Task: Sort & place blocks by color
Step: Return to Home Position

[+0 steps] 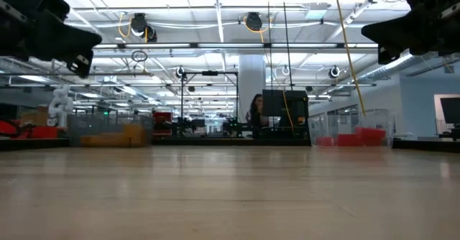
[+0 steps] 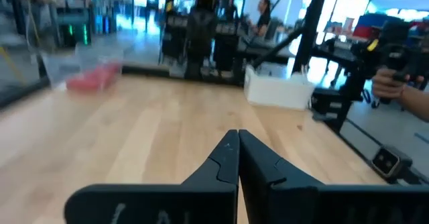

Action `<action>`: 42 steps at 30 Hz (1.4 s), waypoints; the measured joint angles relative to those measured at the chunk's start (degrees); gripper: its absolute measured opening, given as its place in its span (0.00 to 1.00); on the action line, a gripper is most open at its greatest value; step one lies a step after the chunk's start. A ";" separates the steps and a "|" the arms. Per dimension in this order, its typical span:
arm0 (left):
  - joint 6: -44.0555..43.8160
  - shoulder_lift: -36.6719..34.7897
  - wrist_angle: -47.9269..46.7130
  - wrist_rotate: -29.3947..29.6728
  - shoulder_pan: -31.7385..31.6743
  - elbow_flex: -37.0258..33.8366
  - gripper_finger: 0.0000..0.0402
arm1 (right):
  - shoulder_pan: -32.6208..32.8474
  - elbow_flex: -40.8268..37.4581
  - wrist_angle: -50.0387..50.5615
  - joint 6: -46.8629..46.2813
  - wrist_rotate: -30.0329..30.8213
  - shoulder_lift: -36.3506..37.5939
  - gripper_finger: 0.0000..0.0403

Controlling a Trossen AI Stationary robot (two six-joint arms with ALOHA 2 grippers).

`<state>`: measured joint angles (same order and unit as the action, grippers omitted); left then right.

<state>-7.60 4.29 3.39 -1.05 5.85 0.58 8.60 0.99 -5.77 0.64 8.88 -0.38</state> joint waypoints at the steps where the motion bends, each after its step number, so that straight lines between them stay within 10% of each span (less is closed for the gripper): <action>1: -0.74 0.01 -1.22 -0.98 -0.96 0.00 0.00 | 0.00 0.00 0.08 -0.37 0.00 0.00 0.00; 42: 5.82 2.49 -3.14 0.51 -2.73 0.27 0.06 | 0.02 -0.20 3.34 0.99 -1.62 -0.37 0.00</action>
<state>-1.78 6.79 0.25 -0.54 3.11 0.85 8.62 0.80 -2.43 1.64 7.27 -0.75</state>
